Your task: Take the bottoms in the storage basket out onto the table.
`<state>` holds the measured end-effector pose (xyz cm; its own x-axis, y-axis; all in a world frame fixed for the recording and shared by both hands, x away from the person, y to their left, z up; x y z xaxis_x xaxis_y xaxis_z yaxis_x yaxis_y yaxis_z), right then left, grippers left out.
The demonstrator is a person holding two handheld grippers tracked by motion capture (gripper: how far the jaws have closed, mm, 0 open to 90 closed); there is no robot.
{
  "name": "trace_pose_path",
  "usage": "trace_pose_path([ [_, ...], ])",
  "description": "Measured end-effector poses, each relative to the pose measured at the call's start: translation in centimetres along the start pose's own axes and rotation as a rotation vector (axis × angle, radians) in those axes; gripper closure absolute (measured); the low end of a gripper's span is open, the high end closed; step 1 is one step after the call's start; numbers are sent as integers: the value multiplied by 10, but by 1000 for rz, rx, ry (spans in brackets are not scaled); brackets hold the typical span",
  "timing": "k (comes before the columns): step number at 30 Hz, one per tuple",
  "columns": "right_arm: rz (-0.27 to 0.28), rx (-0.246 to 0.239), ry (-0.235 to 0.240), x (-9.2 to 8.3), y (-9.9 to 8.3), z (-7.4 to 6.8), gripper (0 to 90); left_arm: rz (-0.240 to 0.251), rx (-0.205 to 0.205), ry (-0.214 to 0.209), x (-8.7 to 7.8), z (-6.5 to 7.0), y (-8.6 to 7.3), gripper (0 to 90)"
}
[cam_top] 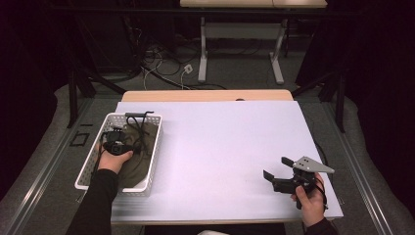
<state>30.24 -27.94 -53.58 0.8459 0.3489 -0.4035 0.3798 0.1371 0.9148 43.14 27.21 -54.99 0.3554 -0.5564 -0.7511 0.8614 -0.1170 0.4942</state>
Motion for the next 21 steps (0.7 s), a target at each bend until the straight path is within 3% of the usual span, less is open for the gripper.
trace_pose_path([
  [5, -1, 0, 0, -1, 0, 0, 100, 5, 15, 15, -1, 2, 0, 716],
  [21, 3, 0, -4, -1, 0, 1, 100, 46, 6, 5, -7, 3, 1, 738],
])
Point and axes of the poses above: each handheld gripper's, and its own axes: x roughly forward along the jaws, y roughly out of its top, z roughly to its right, the point moved 2 cm from there along x, roughly forward along the jaws, and after that the axes turned 13 degrees about -y, right-handed, at the moved point
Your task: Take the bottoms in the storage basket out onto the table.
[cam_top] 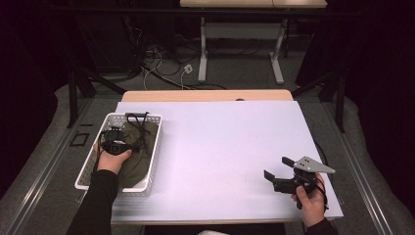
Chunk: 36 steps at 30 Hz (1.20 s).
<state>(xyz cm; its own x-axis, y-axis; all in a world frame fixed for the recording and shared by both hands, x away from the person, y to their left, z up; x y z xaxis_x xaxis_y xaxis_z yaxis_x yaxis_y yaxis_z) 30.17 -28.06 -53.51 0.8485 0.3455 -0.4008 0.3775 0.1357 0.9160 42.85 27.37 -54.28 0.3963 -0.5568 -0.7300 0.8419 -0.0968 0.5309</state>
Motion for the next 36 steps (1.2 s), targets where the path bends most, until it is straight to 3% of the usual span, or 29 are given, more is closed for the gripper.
trace_pose_path([
  [26, -6, 9, -1, 1, 0, 0, 103, 113, 24, -13, -16, 6, 1, 745],
  [36, 0, 9, -1, 0, 0, 0, 103, 199, 39, -12, -29, 8, 0, 746],
])
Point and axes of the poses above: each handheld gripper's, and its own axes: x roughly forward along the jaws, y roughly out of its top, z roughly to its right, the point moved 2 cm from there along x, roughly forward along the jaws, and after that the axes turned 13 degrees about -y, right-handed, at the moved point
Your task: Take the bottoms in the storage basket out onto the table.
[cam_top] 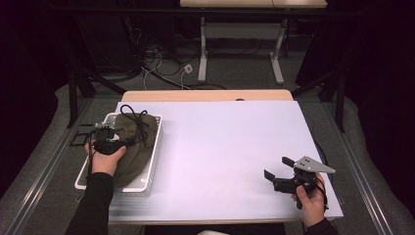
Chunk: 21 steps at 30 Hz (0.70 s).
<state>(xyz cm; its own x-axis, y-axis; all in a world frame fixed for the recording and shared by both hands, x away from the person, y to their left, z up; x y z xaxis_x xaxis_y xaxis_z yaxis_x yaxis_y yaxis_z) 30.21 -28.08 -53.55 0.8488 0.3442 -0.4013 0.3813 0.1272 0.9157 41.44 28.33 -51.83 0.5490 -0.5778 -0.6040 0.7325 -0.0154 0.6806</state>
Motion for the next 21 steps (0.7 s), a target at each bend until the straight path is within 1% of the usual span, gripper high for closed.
trace_pose_path([
  [4, 0, -1, 0, 0, 0, 0, 104, 25, 11, 9, -4, 1, 1, 745],
  [8, -3, 1, 0, 0, 0, 0, 104, 38, 17, 12, -6, 2, 1, 745],
  [21, -4, 5, 1, 0, 0, 0, 104, 85, 22, 13, -10, 5, 0, 745],
])
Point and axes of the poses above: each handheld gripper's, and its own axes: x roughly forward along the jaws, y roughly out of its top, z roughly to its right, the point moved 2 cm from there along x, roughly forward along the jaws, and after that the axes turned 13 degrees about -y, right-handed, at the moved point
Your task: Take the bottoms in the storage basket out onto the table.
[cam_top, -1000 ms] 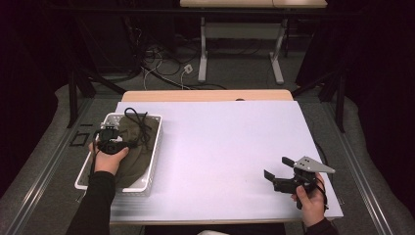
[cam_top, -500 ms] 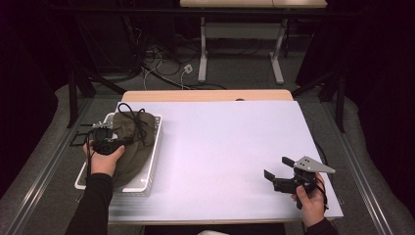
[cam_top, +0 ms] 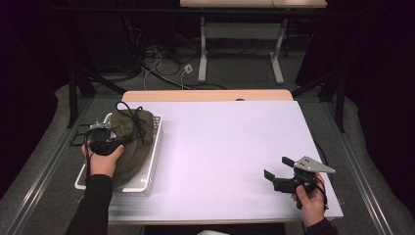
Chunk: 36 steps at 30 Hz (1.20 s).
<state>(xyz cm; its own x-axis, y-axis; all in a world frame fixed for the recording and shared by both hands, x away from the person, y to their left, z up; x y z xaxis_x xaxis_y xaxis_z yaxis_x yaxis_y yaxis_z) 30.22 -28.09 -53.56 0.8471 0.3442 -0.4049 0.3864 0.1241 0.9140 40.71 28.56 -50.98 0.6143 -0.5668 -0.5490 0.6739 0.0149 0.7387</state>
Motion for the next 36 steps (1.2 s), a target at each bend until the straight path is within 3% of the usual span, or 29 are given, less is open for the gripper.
trace_pose_path([
  [10, -1, 2, -1, 0, 0, 0, 104, 49, -8, 0, -7, 1, 2, 745],
  [36, 0, 1, -2, 0, 0, 1, 104, 173, 20, -20, -27, 13, 15, 744],
])
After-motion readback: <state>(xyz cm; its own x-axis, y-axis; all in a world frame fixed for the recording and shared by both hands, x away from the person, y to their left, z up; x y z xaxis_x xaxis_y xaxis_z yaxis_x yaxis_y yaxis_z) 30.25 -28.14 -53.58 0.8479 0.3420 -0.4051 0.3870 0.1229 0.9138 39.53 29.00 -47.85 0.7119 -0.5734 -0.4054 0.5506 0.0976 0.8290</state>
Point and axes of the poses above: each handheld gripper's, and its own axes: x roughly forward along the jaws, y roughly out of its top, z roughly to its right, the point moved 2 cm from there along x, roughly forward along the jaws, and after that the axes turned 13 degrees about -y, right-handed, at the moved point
